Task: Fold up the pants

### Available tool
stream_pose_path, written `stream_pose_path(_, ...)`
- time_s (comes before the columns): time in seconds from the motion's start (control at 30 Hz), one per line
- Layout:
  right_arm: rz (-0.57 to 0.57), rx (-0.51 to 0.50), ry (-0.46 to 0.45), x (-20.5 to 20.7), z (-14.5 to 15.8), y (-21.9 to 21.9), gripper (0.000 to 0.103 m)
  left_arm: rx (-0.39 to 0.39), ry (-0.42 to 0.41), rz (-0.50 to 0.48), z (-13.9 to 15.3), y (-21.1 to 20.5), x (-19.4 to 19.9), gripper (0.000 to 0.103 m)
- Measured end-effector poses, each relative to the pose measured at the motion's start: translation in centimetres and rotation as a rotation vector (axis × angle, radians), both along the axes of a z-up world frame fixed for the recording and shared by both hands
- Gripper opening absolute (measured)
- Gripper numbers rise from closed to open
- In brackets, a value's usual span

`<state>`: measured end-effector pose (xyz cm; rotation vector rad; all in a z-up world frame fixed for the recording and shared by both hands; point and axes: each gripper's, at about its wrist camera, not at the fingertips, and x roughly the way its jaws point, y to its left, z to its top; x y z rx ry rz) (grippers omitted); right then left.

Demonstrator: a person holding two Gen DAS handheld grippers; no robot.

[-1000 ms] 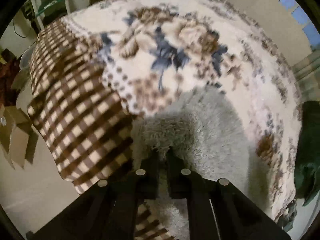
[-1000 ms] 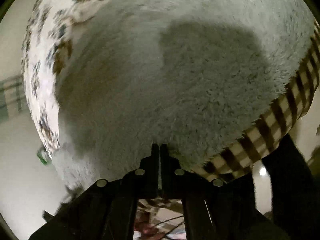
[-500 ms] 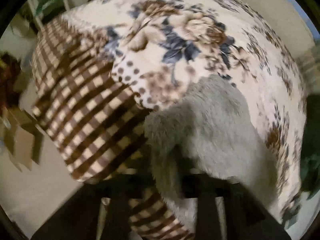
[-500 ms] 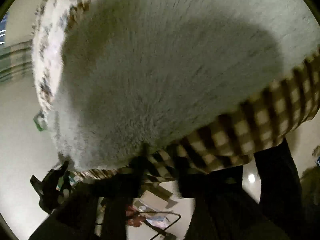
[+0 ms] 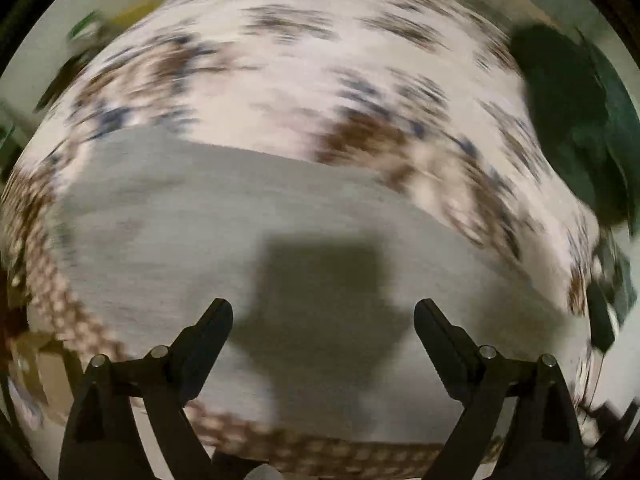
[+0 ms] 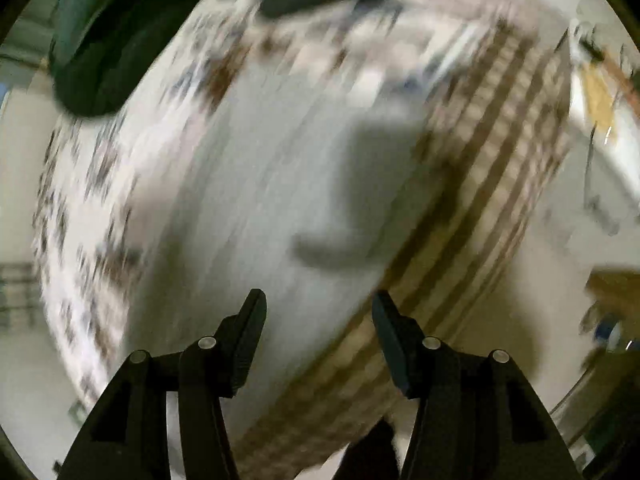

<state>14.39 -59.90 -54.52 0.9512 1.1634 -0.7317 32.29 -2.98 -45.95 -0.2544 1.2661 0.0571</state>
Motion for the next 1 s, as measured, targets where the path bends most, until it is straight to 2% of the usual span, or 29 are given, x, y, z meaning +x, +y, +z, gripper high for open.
stream_pose_path(0.07,0.002,0.006,0.004,0.4,-0.7,-4.5,0.057,0.003,0.009,-0.080,-0.7,-6.1,0.6,0.093)
stream_pose_path(0.13,-0.028,0.079,0.001,1.0,-2.6,-7.4,0.057,0.006,0.016,-0.122,-1.4,-10.4,0.8,0.093)
stream_pose_path(0.2,-0.064,0.168,0.002,0.8,-5.0,-9.8,0.057,0.000,0.061,-0.162,-2.4,-14.2,0.8,0.093)
stream_pose_path(0.33,-0.128,0.290,-0.078,0.7,-8.9,-9.5,0.055,0.002,0.117,-0.210,-3.7,-19.1,0.2,0.093)
stream_pose_path(0.4,-0.152,0.298,-0.123,0.6,-9.6,-8.9,0.007,0.024,0.124,-0.239,-3.7,-21.0,-0.3,0.093)
stream_pose_path(0.6,-0.226,0.270,-0.233,-1.9,-5.2,-7.6,0.006,0.063,0.141,-0.296,-3.2,-23.3,-1.8,0.093)
stream_pose_path(0.67,-0.231,0.260,-0.199,-3.0,-4.4,-7.8,0.006,0.070,0.149,-0.305,-3.1,-23.2,-2.2,0.093)
stream_pose_path(0.73,-0.213,0.283,-0.166,-3.7,-5.1,-8.1,0.008,0.070,0.155,-0.302,-3.0,-22.8,-2.5,0.093)
stream_pose_path(0.77,-0.188,0.300,-0.146,-4.1,-5.6,-8.1,0.013,0.072,0.157,-0.298,-3.1,-22.6,-2.6,0.093)
stream_pose_path(0.83,-0.161,0.312,-0.104,-4.6,-6.2,-7.7,0.034,0.077,0.168,-0.286,-3.4,-22.0,-2.9,0.093)
stream_pose_path(0.87,-0.164,0.319,-0.120,-5.1,-6.3,-7.3,0.047,0.076,0.179,-0.273,-3.7,-21.4,-3.1,0.093)
stream_pose_path(1.0,-0.145,0.318,-0.139,-4.4,-6.0,-5.0,0.048,0.079,0.200,-0.225,-4.5,-19.3,-3.5,0.093)
